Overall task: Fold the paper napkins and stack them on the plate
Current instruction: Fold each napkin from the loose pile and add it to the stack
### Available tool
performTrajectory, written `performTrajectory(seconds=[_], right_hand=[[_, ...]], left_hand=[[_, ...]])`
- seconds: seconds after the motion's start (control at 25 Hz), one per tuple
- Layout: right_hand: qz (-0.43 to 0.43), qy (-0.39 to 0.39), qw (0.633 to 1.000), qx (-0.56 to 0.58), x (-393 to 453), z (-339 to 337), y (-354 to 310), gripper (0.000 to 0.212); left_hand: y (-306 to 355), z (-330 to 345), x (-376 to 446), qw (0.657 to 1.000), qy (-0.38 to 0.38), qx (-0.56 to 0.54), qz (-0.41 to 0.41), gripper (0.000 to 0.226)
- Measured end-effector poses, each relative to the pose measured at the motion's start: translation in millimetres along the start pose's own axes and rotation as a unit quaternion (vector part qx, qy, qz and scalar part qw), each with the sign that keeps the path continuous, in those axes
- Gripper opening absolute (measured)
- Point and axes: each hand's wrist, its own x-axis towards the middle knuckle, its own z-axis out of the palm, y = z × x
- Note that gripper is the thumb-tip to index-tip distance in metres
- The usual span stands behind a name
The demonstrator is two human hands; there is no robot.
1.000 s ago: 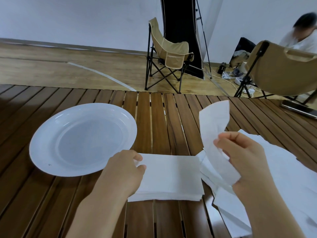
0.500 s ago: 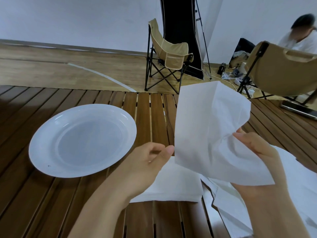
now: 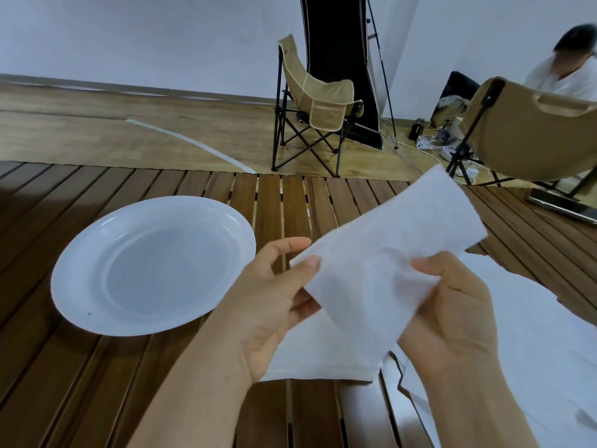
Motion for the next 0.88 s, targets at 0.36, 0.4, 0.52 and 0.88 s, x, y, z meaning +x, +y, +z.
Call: performTrajectory(seconds=[0.36,0.4,0.52,0.88], right_hand=[[0.026,0.003,0.993,-0.117,9.9,-17.2,-16.9,0.035],[0.032,-0.001,0.989,-0.146,11.1,-19.7,-17.3,0.037],[0.031,-0.002,0.970,-0.240,13.1,-24.8,-17.0,0.032],[-0.095,0.046,0.918,-0.383,13.3,-24.7,-6.0,0.026]], left_hand=[[6.8,-24.0,-1.6,0.959,0.090,0.223,0.151,0.025],[7.4,-24.9,-2.4,0.952,0.089,0.241,0.165,0.027],[7.1,-29.1,-3.3,0.937,0.075,0.292,0.177,0.041],[1.0,-38.9,6.5,0.865,0.142,0.409,0.253,0.001]])
